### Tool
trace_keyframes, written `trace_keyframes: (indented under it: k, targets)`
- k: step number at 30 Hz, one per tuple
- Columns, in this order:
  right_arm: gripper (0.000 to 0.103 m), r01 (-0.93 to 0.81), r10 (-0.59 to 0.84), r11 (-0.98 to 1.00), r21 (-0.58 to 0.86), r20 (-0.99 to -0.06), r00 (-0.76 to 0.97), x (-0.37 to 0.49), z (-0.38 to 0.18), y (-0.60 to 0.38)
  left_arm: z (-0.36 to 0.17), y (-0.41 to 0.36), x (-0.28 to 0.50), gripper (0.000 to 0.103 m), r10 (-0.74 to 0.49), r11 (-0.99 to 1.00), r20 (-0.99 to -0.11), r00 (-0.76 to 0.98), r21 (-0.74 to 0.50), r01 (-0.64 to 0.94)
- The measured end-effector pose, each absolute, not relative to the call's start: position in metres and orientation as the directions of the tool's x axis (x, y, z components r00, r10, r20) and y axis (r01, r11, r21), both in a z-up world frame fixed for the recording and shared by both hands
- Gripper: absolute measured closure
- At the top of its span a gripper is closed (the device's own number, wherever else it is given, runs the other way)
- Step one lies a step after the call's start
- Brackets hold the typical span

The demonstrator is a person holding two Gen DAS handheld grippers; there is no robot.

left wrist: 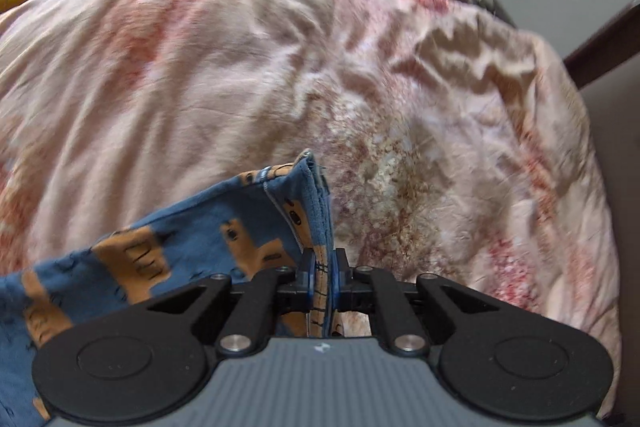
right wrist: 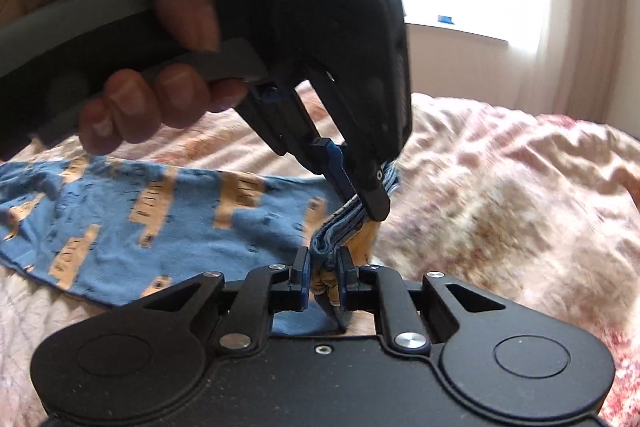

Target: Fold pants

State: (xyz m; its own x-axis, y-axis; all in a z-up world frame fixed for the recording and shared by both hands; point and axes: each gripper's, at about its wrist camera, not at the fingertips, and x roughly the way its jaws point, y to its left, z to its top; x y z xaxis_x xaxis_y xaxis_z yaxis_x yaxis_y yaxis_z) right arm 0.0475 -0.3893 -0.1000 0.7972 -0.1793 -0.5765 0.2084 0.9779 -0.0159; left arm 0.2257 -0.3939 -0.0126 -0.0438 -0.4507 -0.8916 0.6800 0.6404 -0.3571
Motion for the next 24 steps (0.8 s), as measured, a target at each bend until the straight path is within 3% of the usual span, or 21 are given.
trace_keyframes:
  k: [4, 10, 17, 24]
  targets:
    - [0.089, 0.112, -0.153, 0.988, -0.110, -0.535, 0.831, 0.047, -0.089, -0.347, 0.002, -0.333, 0.234, 0.095, -0.526, 0.656, -0.850, -0.018, -0.419, 0.628]
    - [0.089, 0.017, -0.066, 0.995, -0.095, -0.542, 0.838, 0.060, -0.077, -0.291, 0.002, -0.235, 0.243, 0.095, -0.595, 0.689, -0.802, 0.045, -0.480, 0.543]
    - [0.089, -0.067, -0.036, 0.986, -0.152, -0.590, 0.806, 0.081, -0.093, -0.220, -0.034, -0.150, 0.255, 0.095, -0.630, 0.719, -0.771, 0.092, -0.534, 0.445]
    - [0.089, -0.096, -0.106, 0.951, -0.295, -0.601, 0.792, 0.092, -0.130, -0.178, -0.080, -0.114, 0.259, 0.094, -0.661, 0.707, -0.740, 0.121, -0.561, 0.430]
